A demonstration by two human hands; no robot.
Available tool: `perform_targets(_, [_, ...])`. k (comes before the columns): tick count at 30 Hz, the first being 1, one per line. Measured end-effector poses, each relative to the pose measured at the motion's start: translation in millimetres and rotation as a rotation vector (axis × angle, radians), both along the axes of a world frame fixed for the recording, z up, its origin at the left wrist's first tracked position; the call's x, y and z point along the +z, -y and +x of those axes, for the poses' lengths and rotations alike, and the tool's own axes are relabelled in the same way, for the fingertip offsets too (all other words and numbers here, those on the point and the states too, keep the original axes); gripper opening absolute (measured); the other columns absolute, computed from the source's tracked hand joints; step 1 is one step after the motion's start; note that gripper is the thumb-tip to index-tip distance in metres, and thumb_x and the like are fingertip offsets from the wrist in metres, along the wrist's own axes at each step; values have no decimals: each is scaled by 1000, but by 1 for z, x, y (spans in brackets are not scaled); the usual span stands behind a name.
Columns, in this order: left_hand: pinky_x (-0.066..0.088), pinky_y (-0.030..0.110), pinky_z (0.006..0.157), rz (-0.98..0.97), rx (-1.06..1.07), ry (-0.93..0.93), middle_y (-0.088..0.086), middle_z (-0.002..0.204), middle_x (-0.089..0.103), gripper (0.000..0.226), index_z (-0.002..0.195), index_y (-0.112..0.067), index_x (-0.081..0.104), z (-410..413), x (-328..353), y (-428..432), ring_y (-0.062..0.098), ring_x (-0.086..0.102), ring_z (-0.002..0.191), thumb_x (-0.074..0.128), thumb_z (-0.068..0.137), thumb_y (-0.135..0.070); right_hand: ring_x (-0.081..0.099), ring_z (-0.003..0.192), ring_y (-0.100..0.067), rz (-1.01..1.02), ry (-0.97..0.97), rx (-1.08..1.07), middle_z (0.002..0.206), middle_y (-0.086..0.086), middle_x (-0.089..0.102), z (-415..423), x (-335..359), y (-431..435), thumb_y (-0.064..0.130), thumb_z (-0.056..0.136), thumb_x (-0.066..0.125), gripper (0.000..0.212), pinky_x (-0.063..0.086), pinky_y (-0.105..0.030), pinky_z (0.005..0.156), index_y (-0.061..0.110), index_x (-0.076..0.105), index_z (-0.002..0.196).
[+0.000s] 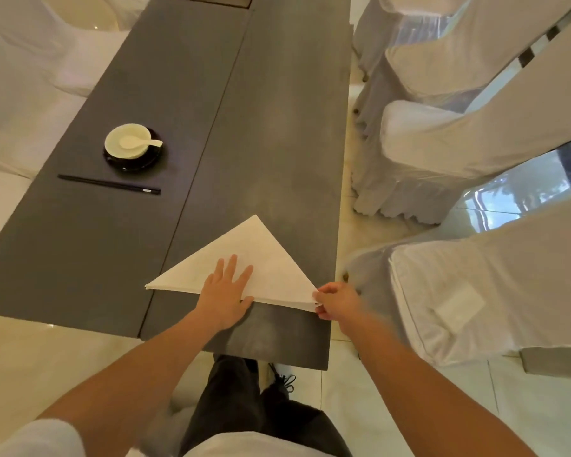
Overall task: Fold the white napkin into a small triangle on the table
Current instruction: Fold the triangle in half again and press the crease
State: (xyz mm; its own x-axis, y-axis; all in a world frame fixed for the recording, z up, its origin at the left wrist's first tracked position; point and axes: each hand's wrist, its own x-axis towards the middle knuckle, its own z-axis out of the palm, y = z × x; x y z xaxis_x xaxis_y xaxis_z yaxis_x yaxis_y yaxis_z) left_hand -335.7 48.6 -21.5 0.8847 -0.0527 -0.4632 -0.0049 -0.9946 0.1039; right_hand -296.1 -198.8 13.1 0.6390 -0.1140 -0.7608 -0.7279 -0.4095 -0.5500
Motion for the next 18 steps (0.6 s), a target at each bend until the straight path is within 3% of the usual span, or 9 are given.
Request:
perform_targets(3, [16, 52, 118, -6, 8, 5, 10, 162, -12, 70, 152, -32, 0, -5, -8, -1, 41, -6, 147, 34, 96, -56, 66, 71, -20, -69, -1, 22, 82, -8, 67, -6, -13, 3, 18, 88, 68, 16, 61, -36, 73, 20, 62, 74])
perform_targets(7, [14, 54, 119, -7, 15, -23, 11, 161, -14, 72, 152, -34, -3, -9, -14, 0, 42, -9, 146, 35, 95, -56, 69, 81, -25, -174, 53, 101, 84, -5, 70, -13, -22, 7, 22, 86, 71, 20, 60, -43, 81, 28, 63, 68])
perform_targets(12, [12, 53, 119, -15, 30, -9, 10, 161, -13, 71, 152, -36, -3, -10, -17, -1, 41, -8, 147, 36, 95, -56, 68, 84, -22, -240, 92, 131, 86, -4, 71, -17, -26, 9, 19, 85, 72, 10, 58, -38, 85, 24, 69, 76])
perform_targets(18, [14, 50, 119, -4, 36, -1, 8, 162, -10, 70, 152, -38, 0, -10, -20, -1, 39, -7, 147, 36, 95, -58, 59, 78, -17, -309, 116, 206, 80, -1, 62, -20, -32, 11, 17, 85, 73, 3, 50, -25, 75, 15, 74, 84])
